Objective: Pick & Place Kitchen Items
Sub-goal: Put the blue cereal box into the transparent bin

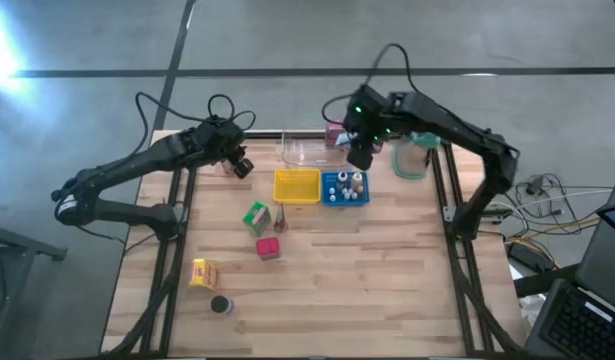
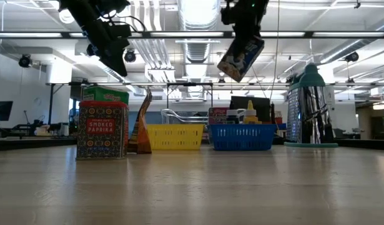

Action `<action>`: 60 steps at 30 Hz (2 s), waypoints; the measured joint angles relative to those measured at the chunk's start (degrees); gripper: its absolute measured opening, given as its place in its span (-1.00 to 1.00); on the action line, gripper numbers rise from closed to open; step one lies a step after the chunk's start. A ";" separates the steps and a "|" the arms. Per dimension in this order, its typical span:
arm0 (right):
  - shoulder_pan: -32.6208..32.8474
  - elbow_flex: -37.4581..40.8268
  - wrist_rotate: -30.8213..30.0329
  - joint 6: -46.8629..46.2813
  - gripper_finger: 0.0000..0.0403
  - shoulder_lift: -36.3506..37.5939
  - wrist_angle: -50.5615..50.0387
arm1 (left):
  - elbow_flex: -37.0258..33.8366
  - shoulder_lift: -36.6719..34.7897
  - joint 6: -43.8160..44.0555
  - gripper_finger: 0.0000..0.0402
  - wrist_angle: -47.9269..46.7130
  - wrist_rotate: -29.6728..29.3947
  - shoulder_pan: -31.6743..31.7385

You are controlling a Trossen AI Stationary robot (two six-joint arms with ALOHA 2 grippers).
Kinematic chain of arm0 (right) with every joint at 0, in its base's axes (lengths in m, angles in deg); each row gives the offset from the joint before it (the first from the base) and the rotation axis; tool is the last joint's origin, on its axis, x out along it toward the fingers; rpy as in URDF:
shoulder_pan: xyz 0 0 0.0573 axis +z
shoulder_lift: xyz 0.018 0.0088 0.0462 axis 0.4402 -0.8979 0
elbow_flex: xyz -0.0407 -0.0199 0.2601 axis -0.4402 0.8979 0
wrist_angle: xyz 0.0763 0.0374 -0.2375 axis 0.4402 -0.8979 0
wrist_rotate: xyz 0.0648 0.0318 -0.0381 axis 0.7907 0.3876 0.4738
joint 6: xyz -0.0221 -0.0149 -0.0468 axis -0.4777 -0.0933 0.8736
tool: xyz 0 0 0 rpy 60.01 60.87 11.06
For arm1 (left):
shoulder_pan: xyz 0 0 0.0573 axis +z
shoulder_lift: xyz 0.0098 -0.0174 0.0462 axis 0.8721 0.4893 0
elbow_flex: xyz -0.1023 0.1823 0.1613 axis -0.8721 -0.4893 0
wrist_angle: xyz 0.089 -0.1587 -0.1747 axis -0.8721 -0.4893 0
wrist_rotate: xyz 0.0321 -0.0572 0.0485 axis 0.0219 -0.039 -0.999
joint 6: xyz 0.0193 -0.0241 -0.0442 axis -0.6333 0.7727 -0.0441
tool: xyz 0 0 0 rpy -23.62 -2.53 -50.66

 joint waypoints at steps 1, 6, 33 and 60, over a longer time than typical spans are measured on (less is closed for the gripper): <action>-0.66 -1.94 0.03 1.55 -0.24 -1.68 -1.55 | 0.00 -0.02 0.00 -0.54 -0.01 0.00 0.00; -2.75 -10.33 0.02 8.60 -0.32 -10.08 -7.76 | 0.00 -0.02 0.00 -0.54 -0.01 0.00 -0.01; -7.76 -25.19 0.03 22.54 -0.28 -34.00 -13.07 | 0.00 -0.02 0.00 -0.54 -0.01 0.00 0.00; -7.96 -25.00 -1.69 22.13 -0.24 -41.10 -9.00 | 0.00 -0.02 0.00 -0.54 -0.01 0.00 0.01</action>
